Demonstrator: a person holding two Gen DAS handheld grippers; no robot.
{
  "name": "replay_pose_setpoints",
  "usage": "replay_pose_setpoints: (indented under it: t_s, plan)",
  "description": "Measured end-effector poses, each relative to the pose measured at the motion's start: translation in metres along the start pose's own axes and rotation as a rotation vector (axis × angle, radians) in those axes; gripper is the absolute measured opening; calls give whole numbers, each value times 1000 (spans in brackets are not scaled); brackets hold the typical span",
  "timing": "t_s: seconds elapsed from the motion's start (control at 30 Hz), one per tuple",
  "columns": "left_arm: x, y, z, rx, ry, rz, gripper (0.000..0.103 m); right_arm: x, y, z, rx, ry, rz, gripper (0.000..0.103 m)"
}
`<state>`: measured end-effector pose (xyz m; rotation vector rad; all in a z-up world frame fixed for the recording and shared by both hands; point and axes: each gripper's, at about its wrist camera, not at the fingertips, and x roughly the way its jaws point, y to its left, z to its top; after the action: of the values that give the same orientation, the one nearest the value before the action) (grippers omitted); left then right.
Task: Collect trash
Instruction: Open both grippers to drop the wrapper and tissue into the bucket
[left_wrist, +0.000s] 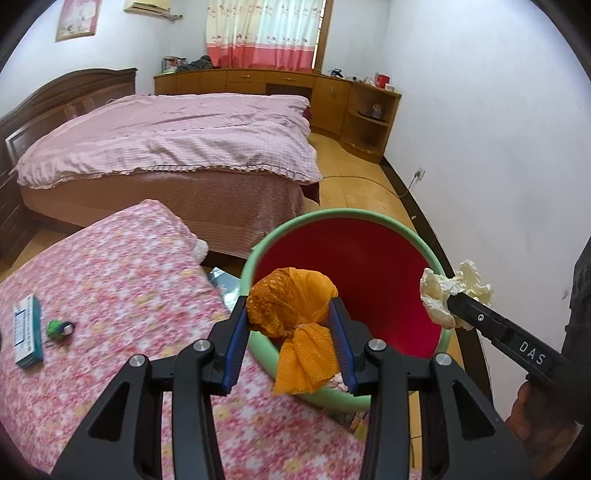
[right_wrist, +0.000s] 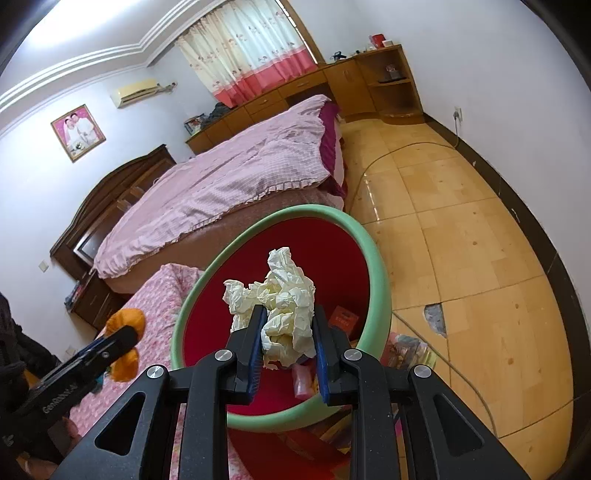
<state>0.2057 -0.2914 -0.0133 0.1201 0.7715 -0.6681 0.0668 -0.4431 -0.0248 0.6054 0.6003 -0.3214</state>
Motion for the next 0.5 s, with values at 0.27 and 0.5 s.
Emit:
replay_pose_setpoints:
  t_s: [0.27,0.5]
  plan:
    - [30,1,-1,-16,54,-35,45,15,-2,1,1,11,6,25]
    - [35,0,-1,-18,47,-45,53,22,0,3,-2,6,15,28]
